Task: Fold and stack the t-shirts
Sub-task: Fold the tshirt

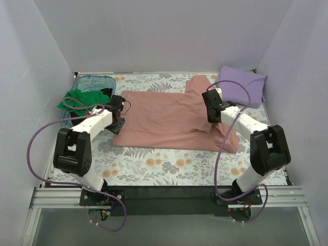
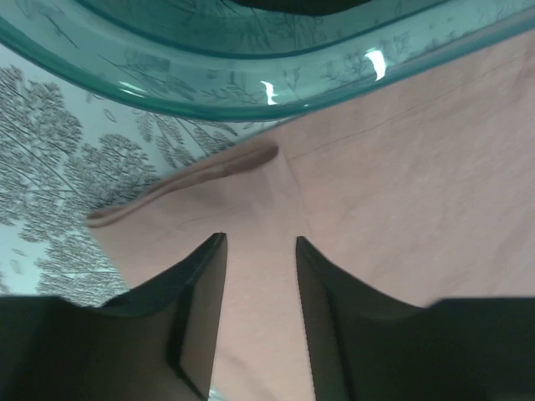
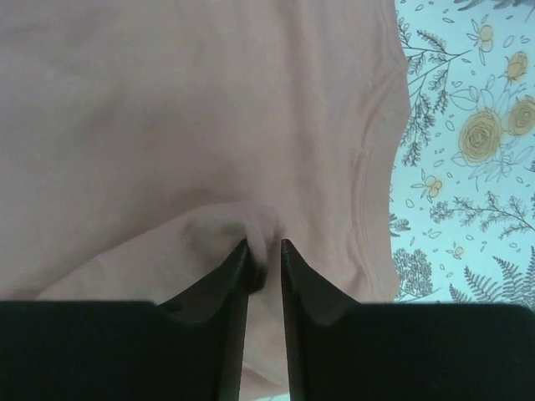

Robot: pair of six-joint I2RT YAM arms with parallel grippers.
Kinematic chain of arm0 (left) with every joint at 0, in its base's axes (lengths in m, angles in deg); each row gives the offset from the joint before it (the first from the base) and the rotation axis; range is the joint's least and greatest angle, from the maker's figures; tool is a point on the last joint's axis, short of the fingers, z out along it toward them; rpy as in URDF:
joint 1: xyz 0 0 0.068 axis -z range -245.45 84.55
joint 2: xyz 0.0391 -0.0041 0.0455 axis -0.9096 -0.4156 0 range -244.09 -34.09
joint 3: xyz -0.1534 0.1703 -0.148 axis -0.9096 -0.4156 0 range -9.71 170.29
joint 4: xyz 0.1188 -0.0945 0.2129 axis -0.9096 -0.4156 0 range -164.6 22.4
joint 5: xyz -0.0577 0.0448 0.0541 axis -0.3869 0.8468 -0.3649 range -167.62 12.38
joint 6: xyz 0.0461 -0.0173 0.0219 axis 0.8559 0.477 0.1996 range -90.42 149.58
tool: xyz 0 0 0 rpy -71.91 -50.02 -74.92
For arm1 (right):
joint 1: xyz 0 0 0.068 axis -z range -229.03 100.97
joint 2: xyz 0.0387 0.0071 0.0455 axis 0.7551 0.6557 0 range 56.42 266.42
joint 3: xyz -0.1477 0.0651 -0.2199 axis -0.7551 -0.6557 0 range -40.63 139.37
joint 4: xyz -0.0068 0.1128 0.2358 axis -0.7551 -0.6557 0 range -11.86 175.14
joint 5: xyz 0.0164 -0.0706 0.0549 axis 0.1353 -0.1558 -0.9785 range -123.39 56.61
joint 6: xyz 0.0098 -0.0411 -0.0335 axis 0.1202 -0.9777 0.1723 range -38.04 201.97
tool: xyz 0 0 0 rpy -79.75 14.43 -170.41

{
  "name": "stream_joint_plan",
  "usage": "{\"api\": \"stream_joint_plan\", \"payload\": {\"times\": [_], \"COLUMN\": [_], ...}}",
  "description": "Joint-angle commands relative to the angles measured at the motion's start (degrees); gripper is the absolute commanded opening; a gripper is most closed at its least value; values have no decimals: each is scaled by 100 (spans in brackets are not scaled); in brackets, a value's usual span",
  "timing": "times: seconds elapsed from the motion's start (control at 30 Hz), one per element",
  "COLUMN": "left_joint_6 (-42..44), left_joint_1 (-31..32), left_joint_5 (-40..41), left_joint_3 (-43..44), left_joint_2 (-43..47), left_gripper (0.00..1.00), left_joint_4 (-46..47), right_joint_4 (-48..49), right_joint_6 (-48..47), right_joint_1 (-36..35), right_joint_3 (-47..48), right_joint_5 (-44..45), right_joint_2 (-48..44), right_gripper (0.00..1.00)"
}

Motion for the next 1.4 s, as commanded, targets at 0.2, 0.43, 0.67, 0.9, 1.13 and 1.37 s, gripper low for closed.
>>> {"api": "stream_joint_plan", "payload": {"times": [0.2, 0.43, 0.67, 0.9, 1.13, 1.37], "left_joint_6": [-3, 692, 1017, 1211, 1299, 1272], "left_joint_1": [-14, 223, 470, 523, 531, 522], "left_joint_5": [-281, -905, -1371, -1477, -1477, -1486], "left_joint_3": [349, -10, -845, -1400, -1487, -1584], "left_joint_2": [395, 1090, 1696, 1759, 1451, 1144], "left_gripper": [60, 69, 92, 93, 93, 94], "left_joint_4": [355, 663, 768, 1208, 1463, 1621], "right_joint_4": [277, 408, 1085, 1471, 1647, 2165], "right_joint_6": [-331, 346, 742, 751, 848, 883], "right_joint_1": [329, 329, 320, 320, 329, 320], "right_joint_3": [926, -231, -1490, -1543, -1218, -595], "right_joint_5": [-190, -1989, -3600, -3679, -3618, -3556], "right_joint_2": [799, -745, -1319, -942, -222, 420], "right_gripper": [81, 98, 98, 98, 98, 98]}}
